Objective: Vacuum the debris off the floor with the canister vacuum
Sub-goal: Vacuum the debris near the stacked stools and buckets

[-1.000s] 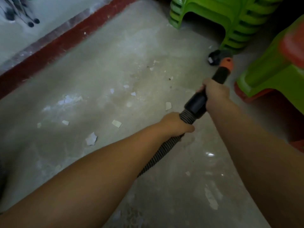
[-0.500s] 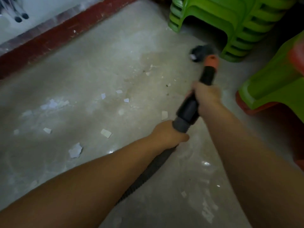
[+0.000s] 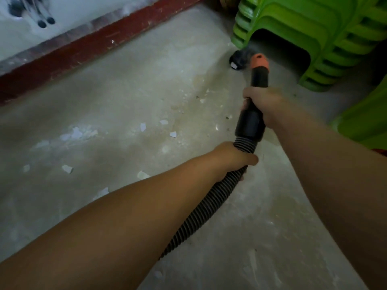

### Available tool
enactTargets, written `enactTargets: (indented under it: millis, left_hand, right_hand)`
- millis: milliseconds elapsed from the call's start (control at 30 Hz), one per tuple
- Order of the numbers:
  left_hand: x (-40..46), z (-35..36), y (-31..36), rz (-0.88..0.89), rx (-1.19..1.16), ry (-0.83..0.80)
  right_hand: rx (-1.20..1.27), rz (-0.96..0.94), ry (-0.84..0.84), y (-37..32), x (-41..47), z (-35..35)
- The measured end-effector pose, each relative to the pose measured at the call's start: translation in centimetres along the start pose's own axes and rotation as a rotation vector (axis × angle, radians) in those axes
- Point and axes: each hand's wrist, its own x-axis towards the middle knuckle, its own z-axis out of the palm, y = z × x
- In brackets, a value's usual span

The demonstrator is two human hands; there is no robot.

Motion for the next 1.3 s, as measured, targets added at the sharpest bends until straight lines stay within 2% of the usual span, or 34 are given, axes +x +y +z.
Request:
enactTargets:
  millis: [167, 333, 500, 600, 700, 833, 867, 933, 1033, 1100, 1200, 1300]
  left_hand:
    - [0.8, -0.4, 1.3, -0.027, -0.029, 0.023]
    - [-0.2, -2.6, -1.1, -0.026, -0.131, 0.123]
    - [0.8, -4.0, 2.1, -0.031, -0.080, 0.104]
    - [1.0, -3.3, 2.4, -0.062, -0.226, 0.095]
    - [0.1, -2.6, 0.8, -0.076, -0.394, 0.178]
    - [-2.0, -1.9, -1.7, -0.064, -0.393, 0.227]
    - [-2.3, -1.7, -1.9, -0.056, -0.376, 0.216]
    - [-2.5, -1.3, -1.8, -0.023, -0.309, 0.183]
    - [-2.7, -1.0, -1.2, 0.028, -0.183, 0.136]
    - [-3.2, -0.2, -1.7, 0.010, -0.125, 0.099]
    - [-4.9, 0.6, -4.3, -0.041, -0.151, 0.134]
    - [-7.0, 0.1, -7.5, -0.076, -0.252, 0.220]
  right_hand:
    - [0.034, 0.012, 0.086, -0.3, 1.6, -0.7]
    - [-0.194, -0.097, -0.144, -0.7, 0.3, 5.4]
    - [-0.223, -0.093, -0.036, -3.1, 2.3, 4.9]
    - [-0.346, -0.116, -0.037, -3.8, 2.5, 5.5]
    - [-0.454, -0.169, -0.179, -3.4, 0.6, 7.6]
    - [-0.487, -0.182, -0.476, -2.0, -2.6, 9.2]
    - [-0.446, -0.177, -0.498, -1.7, -2.9, 9.0]
    - [-0.346, -0.186, -0.380, -1.5, -2.7, 7.4]
    - [-0.181, -0.139, -0.051, -0.7, -1.5, 3.1]
    - [-0.098, -0.060, 0.022, 0.4, -2.0, 1.2]
    - [-0.147, -0.076, -0.074, 2.0, -5.0, 2.6]
    - [-0.327, -0.129, -0.313, 2.8, -8.8, 6.5]
